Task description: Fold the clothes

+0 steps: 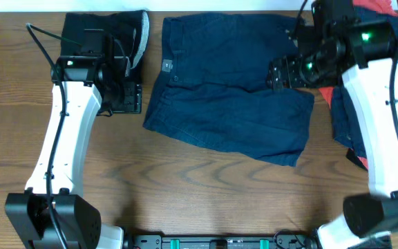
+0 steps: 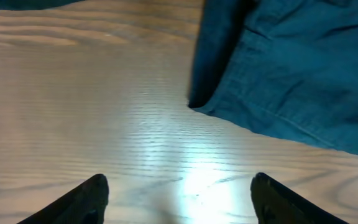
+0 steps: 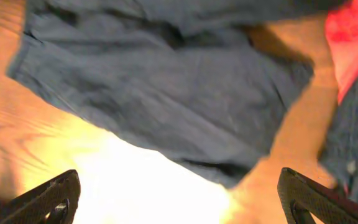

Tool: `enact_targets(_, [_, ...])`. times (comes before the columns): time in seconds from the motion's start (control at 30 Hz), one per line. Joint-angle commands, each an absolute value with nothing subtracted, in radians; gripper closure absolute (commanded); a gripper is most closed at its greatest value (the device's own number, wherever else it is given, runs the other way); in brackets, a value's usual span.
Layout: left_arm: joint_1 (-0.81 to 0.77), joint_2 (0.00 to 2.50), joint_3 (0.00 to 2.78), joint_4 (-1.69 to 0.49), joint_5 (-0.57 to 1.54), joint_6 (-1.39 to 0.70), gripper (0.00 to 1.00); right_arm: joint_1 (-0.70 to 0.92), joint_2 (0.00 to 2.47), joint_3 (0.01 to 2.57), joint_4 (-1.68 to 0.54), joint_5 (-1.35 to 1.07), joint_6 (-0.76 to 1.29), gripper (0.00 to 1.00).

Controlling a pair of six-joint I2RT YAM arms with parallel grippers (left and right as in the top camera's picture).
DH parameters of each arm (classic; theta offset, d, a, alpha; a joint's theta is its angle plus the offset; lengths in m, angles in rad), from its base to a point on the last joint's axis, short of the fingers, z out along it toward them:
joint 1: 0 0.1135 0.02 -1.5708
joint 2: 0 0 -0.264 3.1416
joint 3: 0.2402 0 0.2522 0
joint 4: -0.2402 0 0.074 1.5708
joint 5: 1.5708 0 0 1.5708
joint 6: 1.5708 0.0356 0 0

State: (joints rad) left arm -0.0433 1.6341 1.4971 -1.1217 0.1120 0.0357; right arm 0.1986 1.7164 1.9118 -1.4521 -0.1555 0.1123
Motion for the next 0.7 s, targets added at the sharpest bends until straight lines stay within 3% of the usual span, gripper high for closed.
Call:
enact_targets(0.0, [-0.047, 1.629, 1.430, -1.071, 0.150, 0.069, 0.14, 0.236, 1.625, 1.766, -1.428, -0.067, 0.229, 0.01])
enact_targets(0.3, [-0.083, 1.692, 1.274, -0.801, 0.150, 0.298, 0.07, 0.301, 1.588, 1.406, -1.289, -0.068, 0.324, 0.01])
enact_targets(0.67, [-0.091, 1.911, 1.273, -0.757, 0.215, 0.366, 0.09, 0.329, 1.588, 1.307, -1.249, -0.068, 0.355, 0.03])
